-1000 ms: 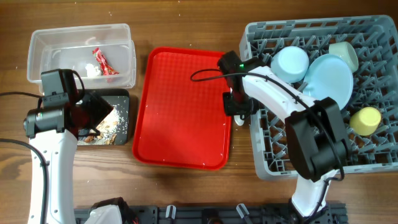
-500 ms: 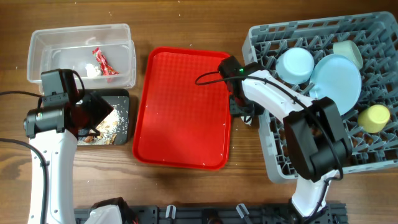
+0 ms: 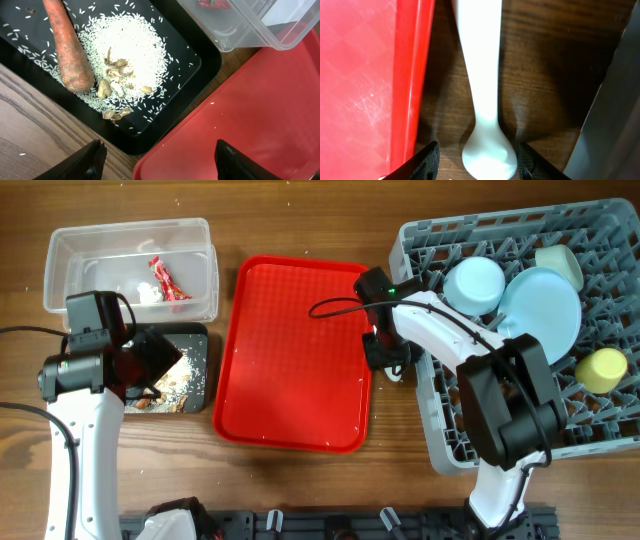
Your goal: Sort waste into correct bins and load items into the dishwasher rack
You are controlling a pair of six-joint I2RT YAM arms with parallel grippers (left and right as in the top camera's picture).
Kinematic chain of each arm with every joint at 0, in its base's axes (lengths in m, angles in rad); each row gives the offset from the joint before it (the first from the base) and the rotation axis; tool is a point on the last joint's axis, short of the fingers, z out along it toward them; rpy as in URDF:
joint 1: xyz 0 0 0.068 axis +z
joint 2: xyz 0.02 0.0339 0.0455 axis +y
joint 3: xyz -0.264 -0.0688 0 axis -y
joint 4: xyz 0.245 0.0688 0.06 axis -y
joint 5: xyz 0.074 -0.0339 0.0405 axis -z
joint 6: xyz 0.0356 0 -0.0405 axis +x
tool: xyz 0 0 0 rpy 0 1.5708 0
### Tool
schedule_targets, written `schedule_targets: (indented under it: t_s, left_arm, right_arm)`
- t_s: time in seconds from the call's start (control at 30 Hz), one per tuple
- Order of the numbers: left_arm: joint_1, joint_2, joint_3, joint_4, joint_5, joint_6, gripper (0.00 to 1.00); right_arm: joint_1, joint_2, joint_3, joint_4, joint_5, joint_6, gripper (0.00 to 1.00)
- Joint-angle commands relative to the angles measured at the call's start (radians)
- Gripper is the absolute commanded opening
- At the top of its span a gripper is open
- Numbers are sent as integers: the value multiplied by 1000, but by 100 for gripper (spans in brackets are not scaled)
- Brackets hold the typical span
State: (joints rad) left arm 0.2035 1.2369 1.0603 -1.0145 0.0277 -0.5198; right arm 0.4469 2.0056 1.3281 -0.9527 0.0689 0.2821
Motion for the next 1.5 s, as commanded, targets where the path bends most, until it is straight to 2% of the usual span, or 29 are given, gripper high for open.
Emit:
schedule_targets:
  t_s: [0.0,0.27,0.77,0.87,1.23,1.47]
  left_arm:
    - [-5,1,3,0,-3,19,71]
    - [-5,1,3,0,-3,19,71]
    - [-5,1,3,-1,-3,19,71]
    - [-5,1,3,-1,-3,19,71]
    - [-5,1,3,0,-3,19,71]
    - [-5,1,3,0,-3,19,71]
  right_arm:
    - [-3,20,-15,-23,-20,10,51]
    - [-3,20,-89,47,-17,34,50]
    - [-3,19,-90,47,-14,36,20]
    - [-3,1,-71,16,-14,36,19]
    - [-3,-299,-50,-6,-13,5,20]
    - [-3,-515,-49,-45,106,-17,20]
